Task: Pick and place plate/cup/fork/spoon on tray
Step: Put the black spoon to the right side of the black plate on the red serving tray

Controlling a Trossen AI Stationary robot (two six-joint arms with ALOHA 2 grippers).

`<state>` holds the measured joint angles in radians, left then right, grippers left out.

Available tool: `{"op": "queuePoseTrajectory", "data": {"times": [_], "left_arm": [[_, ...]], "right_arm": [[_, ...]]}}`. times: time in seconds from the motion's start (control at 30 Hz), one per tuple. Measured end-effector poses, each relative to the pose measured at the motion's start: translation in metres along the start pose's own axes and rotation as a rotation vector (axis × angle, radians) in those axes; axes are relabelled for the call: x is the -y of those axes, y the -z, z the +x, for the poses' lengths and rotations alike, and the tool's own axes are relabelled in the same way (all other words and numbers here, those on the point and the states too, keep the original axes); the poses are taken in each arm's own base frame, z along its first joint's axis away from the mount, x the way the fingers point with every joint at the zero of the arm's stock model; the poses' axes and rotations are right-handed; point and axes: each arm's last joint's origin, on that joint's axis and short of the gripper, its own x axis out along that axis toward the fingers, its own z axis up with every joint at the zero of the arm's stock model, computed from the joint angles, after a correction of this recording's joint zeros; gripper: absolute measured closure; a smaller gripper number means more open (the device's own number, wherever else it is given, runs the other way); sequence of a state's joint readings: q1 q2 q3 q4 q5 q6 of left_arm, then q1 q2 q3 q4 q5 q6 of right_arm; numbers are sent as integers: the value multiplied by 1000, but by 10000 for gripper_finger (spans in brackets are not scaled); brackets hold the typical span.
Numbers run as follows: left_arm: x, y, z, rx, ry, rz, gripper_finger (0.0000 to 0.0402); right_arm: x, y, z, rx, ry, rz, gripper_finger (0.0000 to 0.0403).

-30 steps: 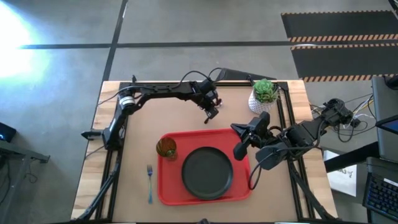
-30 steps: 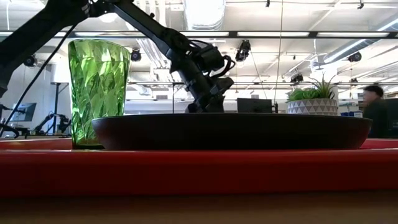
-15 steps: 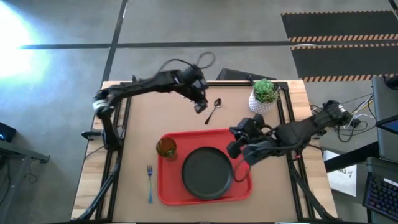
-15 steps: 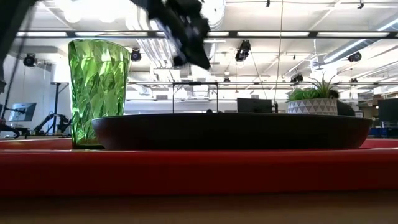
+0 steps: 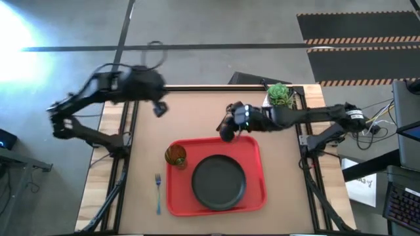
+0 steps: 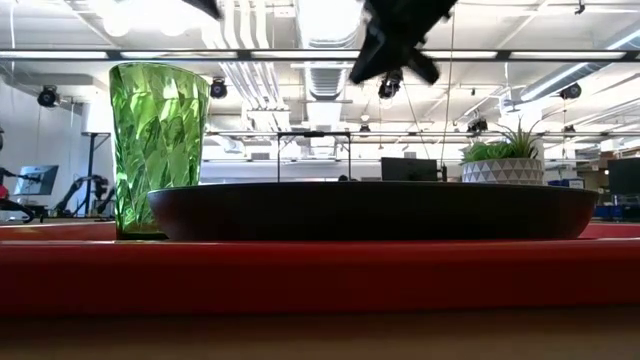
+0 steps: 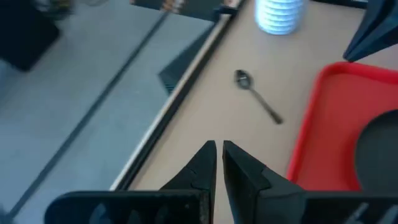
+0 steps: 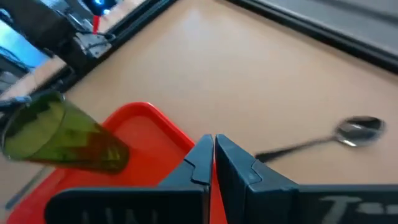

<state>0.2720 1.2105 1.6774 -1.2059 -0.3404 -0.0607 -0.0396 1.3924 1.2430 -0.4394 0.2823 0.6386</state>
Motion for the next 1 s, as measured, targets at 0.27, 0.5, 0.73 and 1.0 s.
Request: {"op": "queuePoseTrajectory", "data": {"times": [0.27, 0.5, 0.73, 1.0], "left_arm": [[-32, 48, -74, 73, -98, -115, 391], [-46, 82, -107, 161, -95, -175, 391], [-54, 114, -120, 197, -120, -219, 391], [-56, 133, -121, 209, -139, -226, 391]], "right_arm": [[34, -7, 54, -123, -19, 79, 387], [38, -34, 92, -151, -35, 100, 316], [48, -45, 110, -398, 141, 116, 259], [63, -48, 119, -559, 351, 182, 254]]}}
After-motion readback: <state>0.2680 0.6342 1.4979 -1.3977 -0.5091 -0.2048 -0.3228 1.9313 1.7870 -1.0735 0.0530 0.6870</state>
